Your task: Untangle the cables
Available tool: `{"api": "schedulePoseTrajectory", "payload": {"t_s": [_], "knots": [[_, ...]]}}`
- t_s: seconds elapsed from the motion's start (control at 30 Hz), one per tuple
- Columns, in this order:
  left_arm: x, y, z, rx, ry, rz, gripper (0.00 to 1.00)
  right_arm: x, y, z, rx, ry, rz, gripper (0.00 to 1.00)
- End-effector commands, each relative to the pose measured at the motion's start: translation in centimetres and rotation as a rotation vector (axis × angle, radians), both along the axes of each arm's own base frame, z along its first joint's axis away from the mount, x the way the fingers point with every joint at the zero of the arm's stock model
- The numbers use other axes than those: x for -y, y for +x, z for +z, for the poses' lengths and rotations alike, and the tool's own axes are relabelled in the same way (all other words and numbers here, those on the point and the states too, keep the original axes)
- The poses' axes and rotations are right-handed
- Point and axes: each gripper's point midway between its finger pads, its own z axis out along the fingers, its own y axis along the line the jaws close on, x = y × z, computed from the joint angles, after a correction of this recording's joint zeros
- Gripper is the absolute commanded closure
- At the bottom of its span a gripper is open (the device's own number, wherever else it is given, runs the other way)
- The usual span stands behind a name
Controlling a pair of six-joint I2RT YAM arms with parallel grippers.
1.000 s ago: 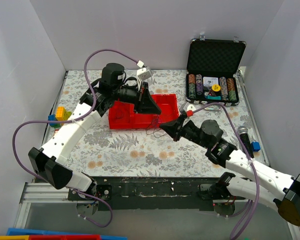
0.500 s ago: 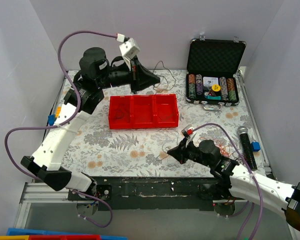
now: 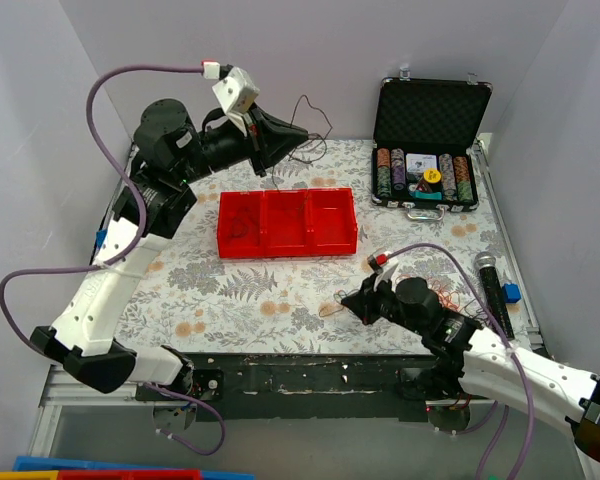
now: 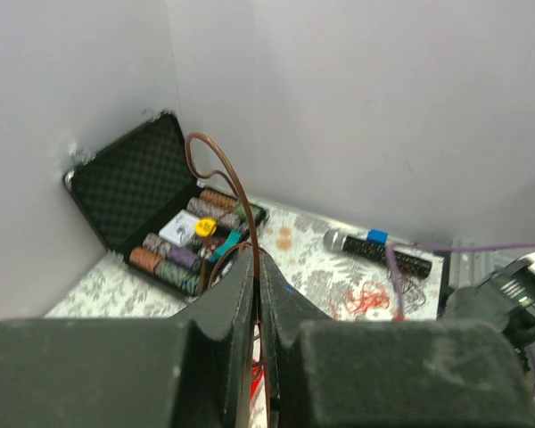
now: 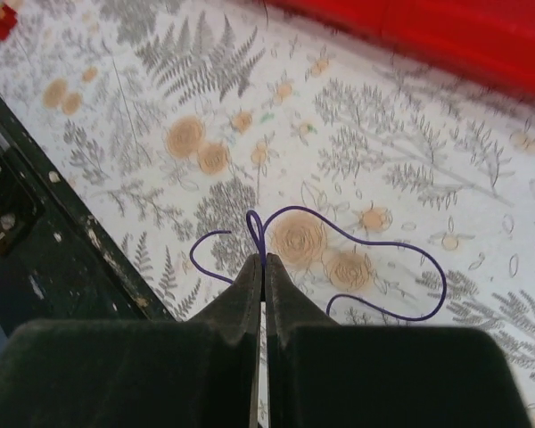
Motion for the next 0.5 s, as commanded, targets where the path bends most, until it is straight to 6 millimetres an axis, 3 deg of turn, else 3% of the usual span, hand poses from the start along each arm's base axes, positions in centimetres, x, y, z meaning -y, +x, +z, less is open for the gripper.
{"api": "schedulePoseTrajectory", "payload": {"t_s": [0.0,0.1,0.23,0.47], "knots": [[-1.0,1.6,-2.6,-0.011,0.028,0.111,0.98,-0.7,2.7,9.2,0.196,0.098,-0.060,0.99],[-1.3,3.0,-5.7,-0.028,0.064,0.174,0.98,-0.7,3.2,12.5,0.254,0.111,-0.066,0.99],[-1.5,3.8,-8.2,-0.035,0.105,0.202,0.98,-0.6,3.3,15.7,0.309,0.142,-0.065,0.99],[-2.1,6.5,-12.0,-0.055,0.137,0.320,1.00,-0.3,3.0,18.7,0.354,0.179,-0.057,0.99]]}}
